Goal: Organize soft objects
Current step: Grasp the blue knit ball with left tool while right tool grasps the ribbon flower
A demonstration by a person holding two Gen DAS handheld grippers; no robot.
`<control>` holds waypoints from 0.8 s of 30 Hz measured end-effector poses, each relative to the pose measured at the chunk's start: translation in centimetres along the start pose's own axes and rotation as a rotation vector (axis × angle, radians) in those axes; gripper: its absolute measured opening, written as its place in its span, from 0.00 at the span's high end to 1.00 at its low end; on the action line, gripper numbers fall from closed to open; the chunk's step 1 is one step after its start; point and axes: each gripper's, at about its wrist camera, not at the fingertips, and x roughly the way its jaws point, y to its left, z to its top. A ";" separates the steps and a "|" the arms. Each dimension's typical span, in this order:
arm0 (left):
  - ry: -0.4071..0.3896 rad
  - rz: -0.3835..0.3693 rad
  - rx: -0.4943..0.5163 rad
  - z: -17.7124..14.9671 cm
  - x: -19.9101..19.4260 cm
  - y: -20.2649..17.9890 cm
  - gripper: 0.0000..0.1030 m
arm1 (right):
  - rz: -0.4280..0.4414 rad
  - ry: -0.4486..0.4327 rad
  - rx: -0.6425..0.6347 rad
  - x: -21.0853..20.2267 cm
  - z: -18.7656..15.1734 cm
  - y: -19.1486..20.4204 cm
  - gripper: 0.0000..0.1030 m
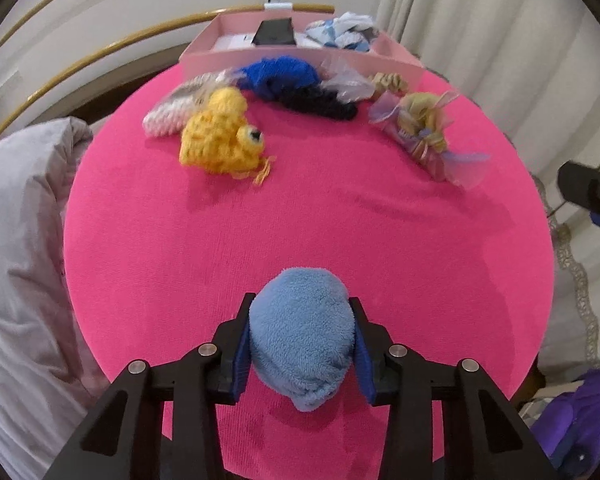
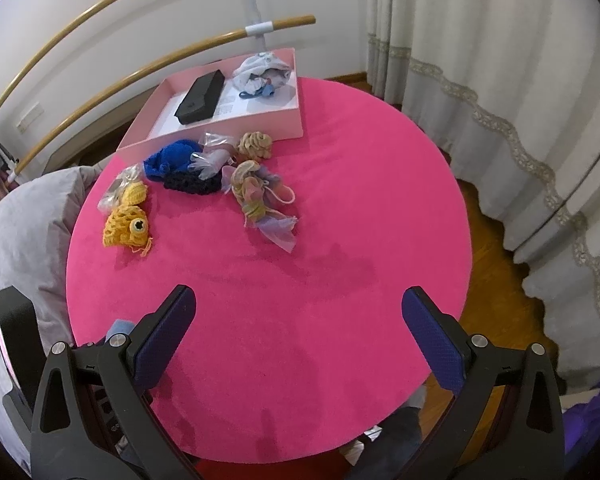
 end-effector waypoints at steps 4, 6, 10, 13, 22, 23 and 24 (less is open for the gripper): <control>-0.021 0.004 -0.002 1.5 -0.8 -0.6 0.62 | 0.001 0.007 0.000 0.4 0.5 -0.1 0.00; -0.027 0.008 -0.007 2.5 -1.0 -0.6 0.62 | 0.002 0.010 -0.005 0.8 0.9 -0.1 0.00; -0.040 0.014 -0.017 4.5 -0.9 -0.4 0.62 | 0.008 0.016 -0.015 2.1 2.3 0.2 0.00; -0.042 0.023 -0.028 6.2 -0.3 0.0 0.62 | 0.017 0.019 -0.029 3.8 3.9 0.6 0.00; -0.043 0.050 -0.067 10.4 1.8 2.1 0.62 | 0.029 0.062 -0.076 9.6 7.5 2.2 0.00; -0.042 0.053 -0.070 10.8 2.1 2.3 0.62 | 0.030 0.068 -0.079 10.1 7.8 2.4 0.00; -0.039 0.053 -0.074 11.2 2.4 2.4 0.62 | 0.035 0.077 -0.082 10.9 8.1 2.5 0.00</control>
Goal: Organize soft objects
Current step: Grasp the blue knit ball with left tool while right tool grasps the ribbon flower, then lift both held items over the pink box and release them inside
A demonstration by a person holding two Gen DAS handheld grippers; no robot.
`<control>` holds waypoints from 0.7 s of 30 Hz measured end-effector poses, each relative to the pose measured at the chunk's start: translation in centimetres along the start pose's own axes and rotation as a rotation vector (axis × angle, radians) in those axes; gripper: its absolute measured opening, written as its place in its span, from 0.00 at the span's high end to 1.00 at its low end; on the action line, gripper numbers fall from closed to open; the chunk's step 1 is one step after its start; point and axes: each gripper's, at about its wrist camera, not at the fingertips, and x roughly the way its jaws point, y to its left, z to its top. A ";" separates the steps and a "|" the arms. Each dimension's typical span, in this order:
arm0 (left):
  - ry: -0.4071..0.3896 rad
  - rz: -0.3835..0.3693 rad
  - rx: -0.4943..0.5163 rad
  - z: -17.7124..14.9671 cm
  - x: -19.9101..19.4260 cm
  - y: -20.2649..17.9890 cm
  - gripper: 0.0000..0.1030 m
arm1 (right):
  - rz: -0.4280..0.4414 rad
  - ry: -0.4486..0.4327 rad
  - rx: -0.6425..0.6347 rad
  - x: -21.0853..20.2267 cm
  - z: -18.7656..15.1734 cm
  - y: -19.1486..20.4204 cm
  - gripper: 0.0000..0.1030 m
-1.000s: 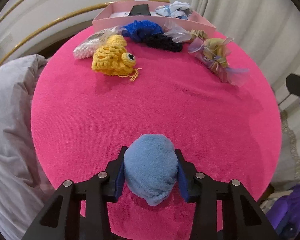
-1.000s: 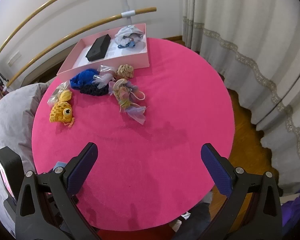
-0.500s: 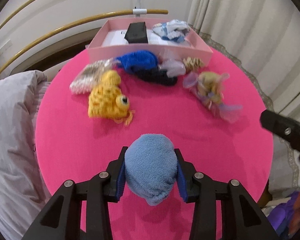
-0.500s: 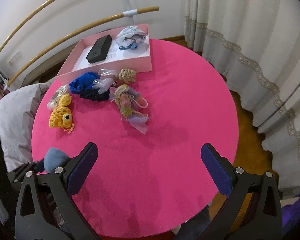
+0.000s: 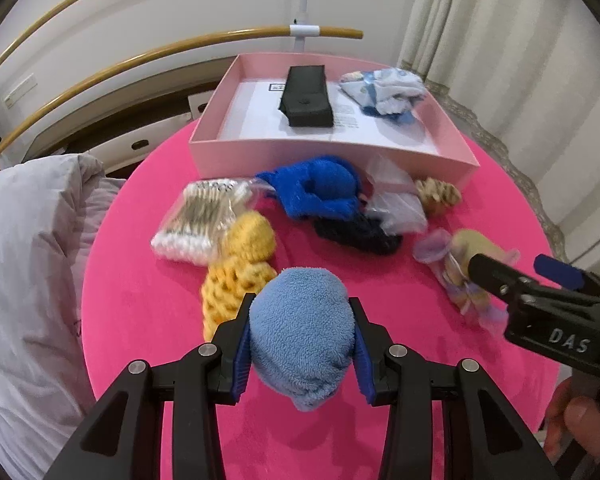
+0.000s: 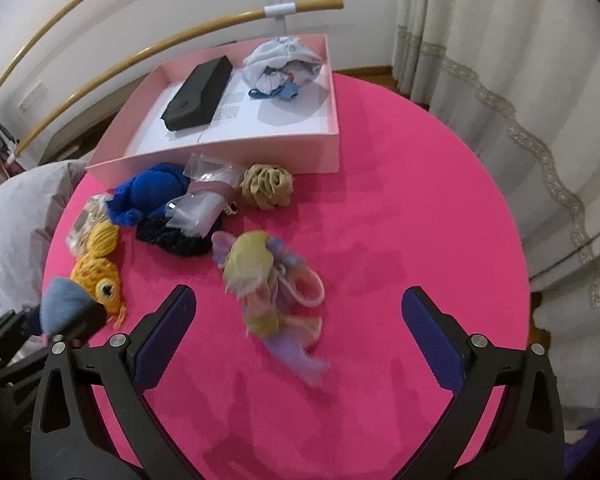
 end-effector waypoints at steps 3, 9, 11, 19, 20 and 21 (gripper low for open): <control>0.008 0.003 -0.011 1.0 1.0 0.4 0.62 | 0.005 0.025 -0.011 1.5 0.6 0.3 0.03; 0.015 0.007 -0.014 2.4 2.1 0.9 0.62 | 0.009 0.083 -0.021 4.0 0.7 0.6 0.34; 0.017 0.007 -0.017 2.8 2.3 1.0 0.62 | 0.008 0.096 -0.029 4.4 0.7 0.7 0.51; 0.005 -0.002 -0.015 3.4 1.3 0.9 0.62 | 0.080 0.075 -0.018 3.2 0.9 0.5 0.73; 0.003 -0.003 -0.016 3.4 1.1 0.8 0.62 | 0.084 0.072 -0.020 2.8 1.0 0.5 0.73; 0.000 -0.005 -0.016 3.5 0.7 0.8 0.62 | 0.086 0.069 -0.019 2.5 1.0 0.5 0.73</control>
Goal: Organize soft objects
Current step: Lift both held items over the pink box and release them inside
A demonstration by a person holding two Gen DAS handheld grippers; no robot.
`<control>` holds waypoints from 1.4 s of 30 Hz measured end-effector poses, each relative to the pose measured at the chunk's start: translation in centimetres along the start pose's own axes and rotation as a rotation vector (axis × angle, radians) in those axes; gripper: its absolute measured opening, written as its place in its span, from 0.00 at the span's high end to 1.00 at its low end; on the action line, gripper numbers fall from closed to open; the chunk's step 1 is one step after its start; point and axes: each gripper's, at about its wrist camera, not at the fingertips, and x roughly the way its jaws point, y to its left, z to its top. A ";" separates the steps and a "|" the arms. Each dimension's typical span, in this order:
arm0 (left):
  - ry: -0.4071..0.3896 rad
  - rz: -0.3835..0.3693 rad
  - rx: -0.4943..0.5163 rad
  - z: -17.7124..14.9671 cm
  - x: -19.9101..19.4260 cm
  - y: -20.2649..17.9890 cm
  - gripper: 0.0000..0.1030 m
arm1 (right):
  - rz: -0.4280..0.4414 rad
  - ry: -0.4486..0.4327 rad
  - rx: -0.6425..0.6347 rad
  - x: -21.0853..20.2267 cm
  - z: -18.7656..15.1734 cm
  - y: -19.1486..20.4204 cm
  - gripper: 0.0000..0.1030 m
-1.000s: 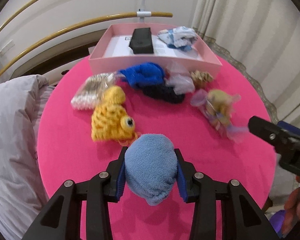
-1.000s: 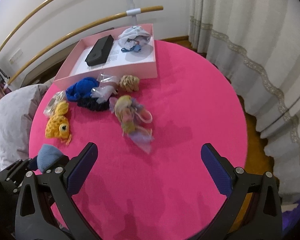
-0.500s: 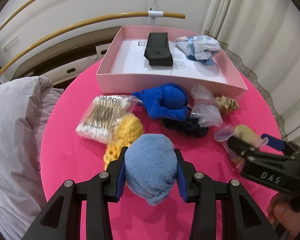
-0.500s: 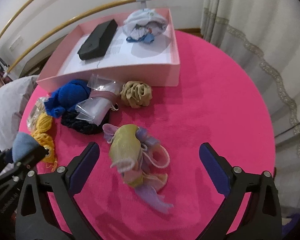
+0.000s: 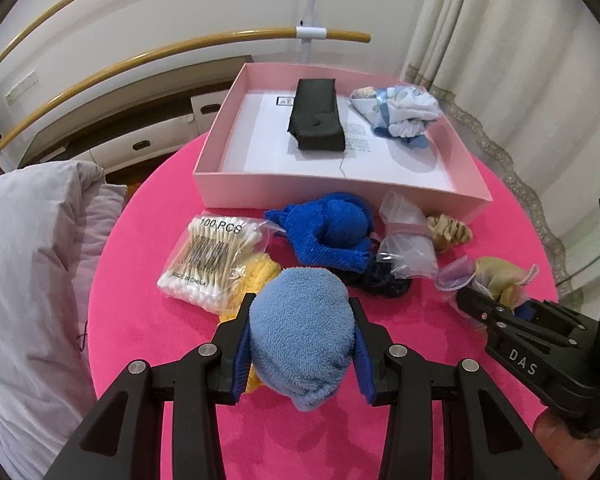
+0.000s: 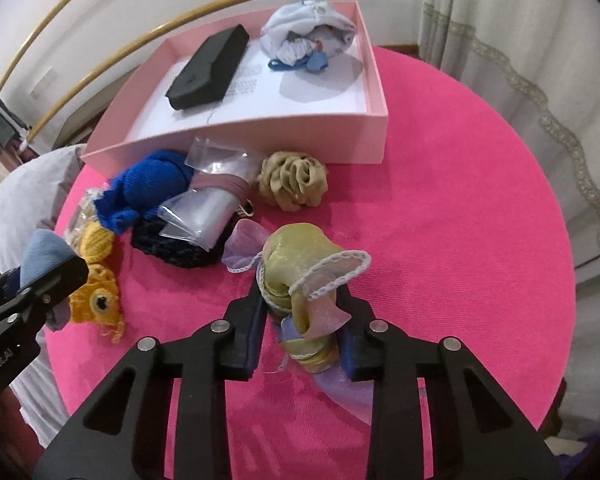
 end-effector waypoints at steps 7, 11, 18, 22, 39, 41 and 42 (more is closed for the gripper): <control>-0.033 -0.007 0.002 0.3 -3.5 -0.4 0.62 | 0.002 -0.040 0.001 -3.7 0.5 0.3 0.73; -0.062 -0.009 0.009 0.9 -6.0 -0.6 0.62 | 0.002 -0.070 0.004 -6.5 0.9 0.6 0.73; -0.125 -0.014 0.015 2.8 -10.6 -0.8 0.62 | 0.008 -0.148 0.000 -12.0 2.7 1.2 0.73; -0.165 -0.011 0.019 4.4 -13.1 -0.6 0.62 | 0.021 -0.197 -0.018 -14.2 4.8 2.0 0.73; -0.239 0.000 0.007 11.5 -16.8 1.1 0.62 | 0.069 -0.306 -0.085 -15.7 13.5 5.9 0.73; -0.241 0.003 0.005 12.1 -16.5 1.3 0.62 | 0.072 -0.304 -0.087 -15.5 13.8 6.1 0.73; -0.241 0.004 0.004 12.4 -16.3 1.5 0.62 | 0.074 -0.302 -0.088 -15.3 14.0 6.2 0.73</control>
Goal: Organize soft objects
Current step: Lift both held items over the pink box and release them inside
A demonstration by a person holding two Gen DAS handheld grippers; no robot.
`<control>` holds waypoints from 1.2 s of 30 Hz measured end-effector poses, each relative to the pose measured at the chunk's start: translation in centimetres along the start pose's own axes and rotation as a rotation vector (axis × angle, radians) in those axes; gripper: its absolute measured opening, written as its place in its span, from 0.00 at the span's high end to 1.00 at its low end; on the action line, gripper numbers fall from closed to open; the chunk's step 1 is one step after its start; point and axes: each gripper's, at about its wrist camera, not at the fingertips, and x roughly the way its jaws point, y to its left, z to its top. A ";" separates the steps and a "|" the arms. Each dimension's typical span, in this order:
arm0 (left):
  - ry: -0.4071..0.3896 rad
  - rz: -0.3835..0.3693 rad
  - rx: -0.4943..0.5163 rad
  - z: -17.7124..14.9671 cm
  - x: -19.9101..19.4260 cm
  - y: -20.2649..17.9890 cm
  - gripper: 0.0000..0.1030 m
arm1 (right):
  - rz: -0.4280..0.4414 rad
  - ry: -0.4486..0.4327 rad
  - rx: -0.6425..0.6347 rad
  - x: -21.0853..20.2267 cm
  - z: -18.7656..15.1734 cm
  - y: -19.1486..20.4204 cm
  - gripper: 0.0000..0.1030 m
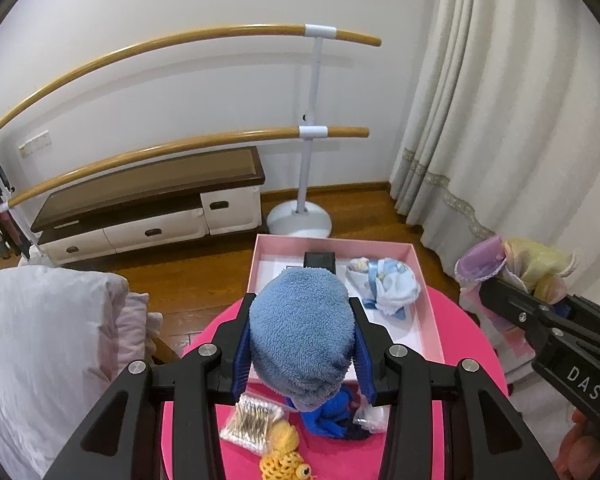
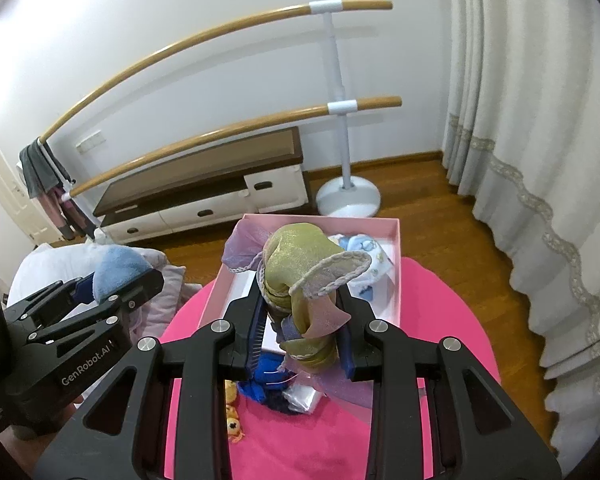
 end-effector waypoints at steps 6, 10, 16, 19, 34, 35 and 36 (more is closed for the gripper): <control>0.004 0.009 0.003 2.0 2.8 0.5 0.62 | 0.007 0.008 -0.001 1.9 1.4 -0.2 0.73; 0.028 0.012 -0.006 3.8 6.1 0.8 0.62 | 0.028 0.042 0.025 4.5 2.9 -0.6 0.73; 0.059 0.021 -0.017 6.3 11.9 1.2 0.62 | 0.044 0.093 0.062 9.4 4.2 -1.7 0.73; 0.088 0.017 -0.030 7.4 15.1 1.5 0.62 | 0.042 0.120 0.073 11.8 4.5 -2.4 0.73; 0.249 0.023 -0.057 11.5 32.0 2.9 0.61 | 0.037 0.266 0.125 22.4 3.6 -5.3 0.73; 0.256 0.029 -0.053 11.6 32.8 2.8 0.59 | 0.037 0.271 0.123 22.7 3.6 -5.3 0.72; 0.262 0.034 -0.049 11.7 33.4 2.8 0.59 | 0.036 0.283 0.121 23.3 3.4 -5.4 0.72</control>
